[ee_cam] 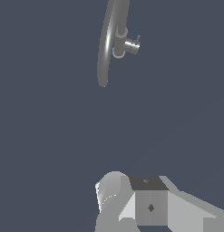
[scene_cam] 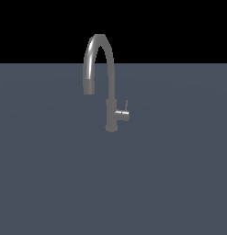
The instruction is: Turn on the faucet by rotating a designated handle.
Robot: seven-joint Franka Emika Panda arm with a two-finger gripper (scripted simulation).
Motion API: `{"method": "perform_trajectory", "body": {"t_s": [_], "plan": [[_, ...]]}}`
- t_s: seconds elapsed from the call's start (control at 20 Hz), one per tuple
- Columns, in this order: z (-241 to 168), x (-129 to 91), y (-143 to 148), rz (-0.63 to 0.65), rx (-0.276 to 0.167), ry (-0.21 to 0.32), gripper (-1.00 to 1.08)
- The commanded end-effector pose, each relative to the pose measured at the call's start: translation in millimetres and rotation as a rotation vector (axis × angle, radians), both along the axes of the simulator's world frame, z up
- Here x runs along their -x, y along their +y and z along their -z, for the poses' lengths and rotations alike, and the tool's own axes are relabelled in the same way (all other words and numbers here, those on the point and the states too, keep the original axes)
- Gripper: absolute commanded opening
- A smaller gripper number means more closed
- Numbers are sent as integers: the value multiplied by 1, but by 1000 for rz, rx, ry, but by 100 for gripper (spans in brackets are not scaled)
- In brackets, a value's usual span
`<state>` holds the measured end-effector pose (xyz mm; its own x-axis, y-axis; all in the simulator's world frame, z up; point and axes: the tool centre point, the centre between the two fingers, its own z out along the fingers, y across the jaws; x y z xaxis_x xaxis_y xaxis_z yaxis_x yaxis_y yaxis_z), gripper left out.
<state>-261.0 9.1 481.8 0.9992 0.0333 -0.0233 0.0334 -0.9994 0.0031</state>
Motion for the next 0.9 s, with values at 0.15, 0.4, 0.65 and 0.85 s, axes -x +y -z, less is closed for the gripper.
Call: {"method": "perform_trajectory", "body": {"t_s": [0.15,0.4,0.65,0.85], "plan": [[0,-1,0,3,-3,3,-100],[1,-9,1,25,-22,19,-100],[4,-25,2,66,-60,50,-100],[7,-43,3,114,-104,86,-100]]}}
